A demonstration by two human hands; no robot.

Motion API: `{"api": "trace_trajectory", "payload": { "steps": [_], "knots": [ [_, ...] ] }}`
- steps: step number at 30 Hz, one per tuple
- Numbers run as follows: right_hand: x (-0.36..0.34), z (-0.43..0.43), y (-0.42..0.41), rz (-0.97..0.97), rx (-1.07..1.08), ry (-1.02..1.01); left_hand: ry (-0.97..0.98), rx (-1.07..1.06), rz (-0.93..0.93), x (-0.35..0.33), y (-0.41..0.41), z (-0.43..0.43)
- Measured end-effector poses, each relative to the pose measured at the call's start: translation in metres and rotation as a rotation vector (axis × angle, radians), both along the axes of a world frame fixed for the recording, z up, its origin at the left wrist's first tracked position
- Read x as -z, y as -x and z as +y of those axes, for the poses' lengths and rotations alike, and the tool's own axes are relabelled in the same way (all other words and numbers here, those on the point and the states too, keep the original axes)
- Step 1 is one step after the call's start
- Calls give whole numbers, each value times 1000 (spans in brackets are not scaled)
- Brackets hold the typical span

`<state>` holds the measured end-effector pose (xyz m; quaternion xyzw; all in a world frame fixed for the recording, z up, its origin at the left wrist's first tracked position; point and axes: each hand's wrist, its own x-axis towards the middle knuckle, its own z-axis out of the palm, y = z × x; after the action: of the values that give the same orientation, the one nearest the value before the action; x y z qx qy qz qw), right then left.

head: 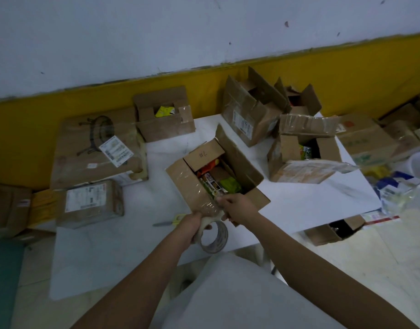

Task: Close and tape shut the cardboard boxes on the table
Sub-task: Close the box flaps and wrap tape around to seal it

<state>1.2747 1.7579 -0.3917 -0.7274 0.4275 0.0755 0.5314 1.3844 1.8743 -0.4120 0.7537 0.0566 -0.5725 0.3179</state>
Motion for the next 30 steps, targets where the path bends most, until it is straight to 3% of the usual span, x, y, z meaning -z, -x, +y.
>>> {"api": "trace_trajectory", "payload": {
  "steps": [2, 5, 8, 12, 14, 17, 21, 26, 30],
  "knots": [
    [1, 3, -1, 8, -51, 90, -108, 189, -208, -5, 3, -2],
    [-1, 6, -5, 32, -108, 207, -89, 391, -457, -15, 5, 0],
    [-3, 7, -6, 33, -96, 185, -136, 487, -509, -26, 1, -2],
    [-5, 10, -5, -7, -102, 145, -212, 571, -434, -35, -13, -7],
    [-5, 11, -5, -27, -79, 113, -170, 566, -455, -41, -18, -3],
    [-4, 10, -4, -77, -34, 38, -43, 448, -431, -42, -24, 5],
    [-8, 5, -2, -156, 53, -103, 96, 168, -243, -45, -24, 6],
    [-15, 1, 1, -189, 91, -178, 168, -124, 82, -44, -16, 4],
    [-8, 0, 5, -182, 170, -237, 343, -374, 380, -31, -16, 13]
  ]
}}
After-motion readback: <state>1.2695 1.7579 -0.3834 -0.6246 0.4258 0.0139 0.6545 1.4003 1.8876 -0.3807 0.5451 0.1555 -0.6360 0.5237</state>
